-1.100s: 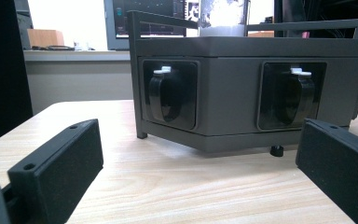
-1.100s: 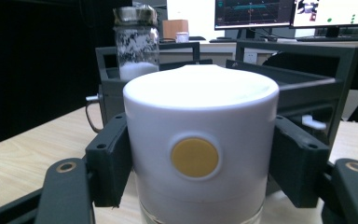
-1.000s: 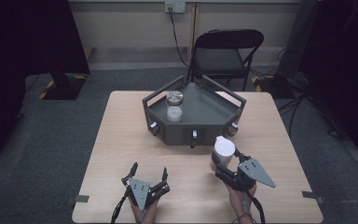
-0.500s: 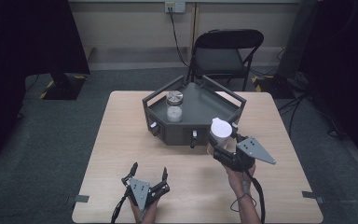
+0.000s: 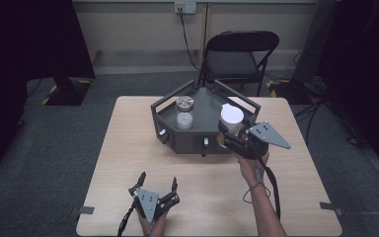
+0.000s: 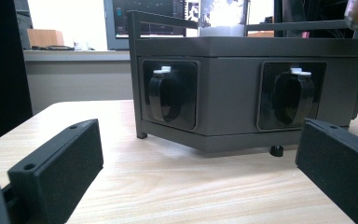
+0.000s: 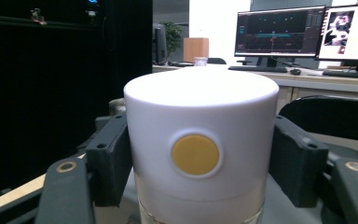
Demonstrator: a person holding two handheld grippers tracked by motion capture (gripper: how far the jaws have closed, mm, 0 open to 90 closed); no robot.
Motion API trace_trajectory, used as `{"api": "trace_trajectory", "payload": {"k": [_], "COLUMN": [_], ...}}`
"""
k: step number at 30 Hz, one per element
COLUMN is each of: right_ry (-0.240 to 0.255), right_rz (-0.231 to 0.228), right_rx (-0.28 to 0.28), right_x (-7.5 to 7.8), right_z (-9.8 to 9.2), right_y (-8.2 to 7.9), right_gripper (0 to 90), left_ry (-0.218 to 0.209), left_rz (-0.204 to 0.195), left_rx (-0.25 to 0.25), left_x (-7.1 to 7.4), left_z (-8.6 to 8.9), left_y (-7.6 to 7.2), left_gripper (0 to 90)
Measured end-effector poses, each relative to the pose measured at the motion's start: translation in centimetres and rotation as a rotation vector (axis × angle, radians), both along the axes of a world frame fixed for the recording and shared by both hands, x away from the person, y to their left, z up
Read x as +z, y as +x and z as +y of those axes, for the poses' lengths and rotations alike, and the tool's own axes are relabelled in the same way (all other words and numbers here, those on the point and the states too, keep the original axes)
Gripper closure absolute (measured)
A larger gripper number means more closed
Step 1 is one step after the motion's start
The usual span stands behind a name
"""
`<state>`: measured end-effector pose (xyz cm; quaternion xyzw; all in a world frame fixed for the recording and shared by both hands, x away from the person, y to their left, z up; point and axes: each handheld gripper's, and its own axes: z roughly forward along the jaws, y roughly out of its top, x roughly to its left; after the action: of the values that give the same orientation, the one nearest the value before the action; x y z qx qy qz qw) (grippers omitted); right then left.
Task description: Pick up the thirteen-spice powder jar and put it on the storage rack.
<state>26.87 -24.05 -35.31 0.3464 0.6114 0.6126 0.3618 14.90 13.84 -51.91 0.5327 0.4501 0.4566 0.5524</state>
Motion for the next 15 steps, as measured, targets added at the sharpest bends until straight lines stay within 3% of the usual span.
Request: {"api": "trace_trajectory", "payload": {"k": [6,15], "right_ry": [0.049,0.030], "right_rz": [0.012,0.013], "right_rx": [-0.033,-0.118], "right_x": [1.0,2.2], "right_z": [0.5,2.9], "right_y": [1.7,3.6], "right_gripper": [29.6,29.6], "left_ry": [0.000,0.000], "left_rz": [0.000,0.000], "left_rx": [0.000,0.001], "left_x": [0.0,0.0], "left_z": [0.0,0.0], "left_y": [0.0,0.0], "left_gripper": [0.1,0.1]}}
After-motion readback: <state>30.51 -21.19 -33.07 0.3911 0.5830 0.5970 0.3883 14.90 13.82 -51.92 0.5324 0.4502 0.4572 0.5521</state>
